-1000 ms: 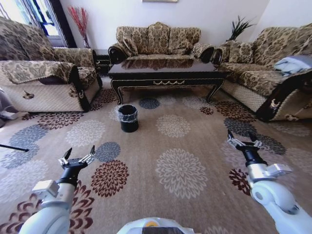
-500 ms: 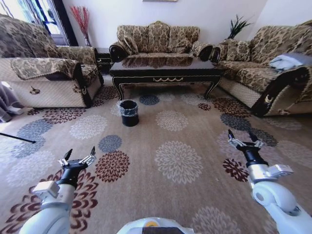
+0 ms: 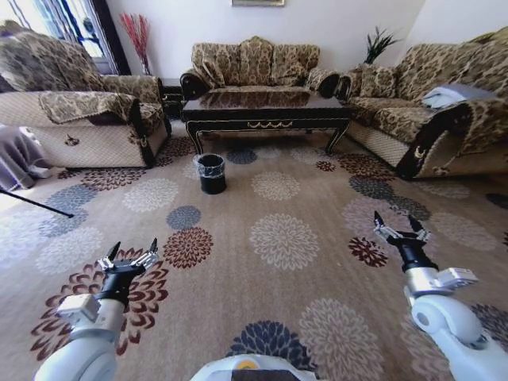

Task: Move to the front of the table and pick up the trash from the floor, then place it into the trash bin.

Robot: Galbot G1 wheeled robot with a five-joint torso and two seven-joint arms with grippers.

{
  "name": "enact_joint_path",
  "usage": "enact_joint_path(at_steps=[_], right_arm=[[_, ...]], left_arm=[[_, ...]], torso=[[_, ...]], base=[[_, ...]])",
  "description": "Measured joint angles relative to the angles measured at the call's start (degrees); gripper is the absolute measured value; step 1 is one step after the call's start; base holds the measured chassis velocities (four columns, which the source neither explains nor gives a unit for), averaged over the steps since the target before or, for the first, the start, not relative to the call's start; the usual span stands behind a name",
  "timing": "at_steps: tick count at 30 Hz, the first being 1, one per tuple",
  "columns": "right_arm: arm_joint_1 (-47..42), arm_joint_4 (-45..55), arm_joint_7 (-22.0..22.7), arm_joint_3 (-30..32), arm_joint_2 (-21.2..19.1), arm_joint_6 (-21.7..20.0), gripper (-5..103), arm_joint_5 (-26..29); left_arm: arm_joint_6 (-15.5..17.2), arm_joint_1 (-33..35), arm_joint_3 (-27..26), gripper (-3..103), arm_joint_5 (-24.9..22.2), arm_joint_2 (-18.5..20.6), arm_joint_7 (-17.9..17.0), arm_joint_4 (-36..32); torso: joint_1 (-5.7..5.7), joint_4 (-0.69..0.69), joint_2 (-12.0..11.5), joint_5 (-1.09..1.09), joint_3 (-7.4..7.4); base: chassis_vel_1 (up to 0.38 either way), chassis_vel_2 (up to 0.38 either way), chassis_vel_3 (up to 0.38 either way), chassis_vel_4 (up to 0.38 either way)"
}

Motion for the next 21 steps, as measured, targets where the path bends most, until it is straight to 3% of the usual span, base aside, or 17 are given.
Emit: enact_joint_path(at_steps=[21], right_arm=[[1.2, -1.8, -0.6, -0.7, -0.3, 0.1, 100, -0.4]], left_arm=[[0.2, -1.9, 1.5, 100, 0.1, 0.1, 0.0, 0.5]], torso=[[0.02, -0.01, 0.0, -0.03, 0.0]], base=[[0.022, -0.023, -0.024, 0.024]])
